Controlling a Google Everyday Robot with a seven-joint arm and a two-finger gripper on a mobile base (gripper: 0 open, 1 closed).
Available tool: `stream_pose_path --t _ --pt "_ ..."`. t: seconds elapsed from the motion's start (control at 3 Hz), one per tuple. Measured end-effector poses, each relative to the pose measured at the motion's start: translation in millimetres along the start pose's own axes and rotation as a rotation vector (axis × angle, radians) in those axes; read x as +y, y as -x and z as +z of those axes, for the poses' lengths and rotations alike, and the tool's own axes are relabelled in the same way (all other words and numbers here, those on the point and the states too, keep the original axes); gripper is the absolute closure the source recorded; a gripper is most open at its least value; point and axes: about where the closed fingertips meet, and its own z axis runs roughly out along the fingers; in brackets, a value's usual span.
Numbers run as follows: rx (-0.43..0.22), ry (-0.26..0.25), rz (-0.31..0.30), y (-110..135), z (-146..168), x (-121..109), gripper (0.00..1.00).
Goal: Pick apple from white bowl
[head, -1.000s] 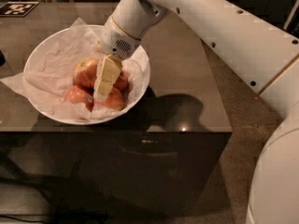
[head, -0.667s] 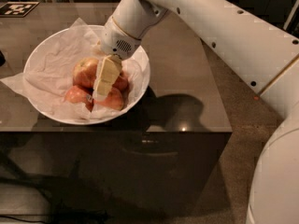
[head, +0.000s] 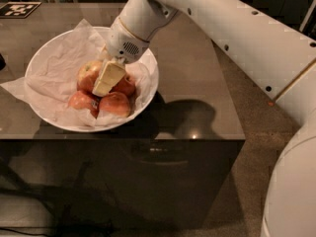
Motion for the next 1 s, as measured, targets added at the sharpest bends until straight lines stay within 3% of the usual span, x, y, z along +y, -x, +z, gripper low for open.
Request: stream_pose_path --t 0.67,1.0 --pt "0.001 -0.001 0.000 0.1 0.2 -0.1 1.00" --pt "0.033 -0.066 -0.015 5.6 -19.1 2.5 1.00"
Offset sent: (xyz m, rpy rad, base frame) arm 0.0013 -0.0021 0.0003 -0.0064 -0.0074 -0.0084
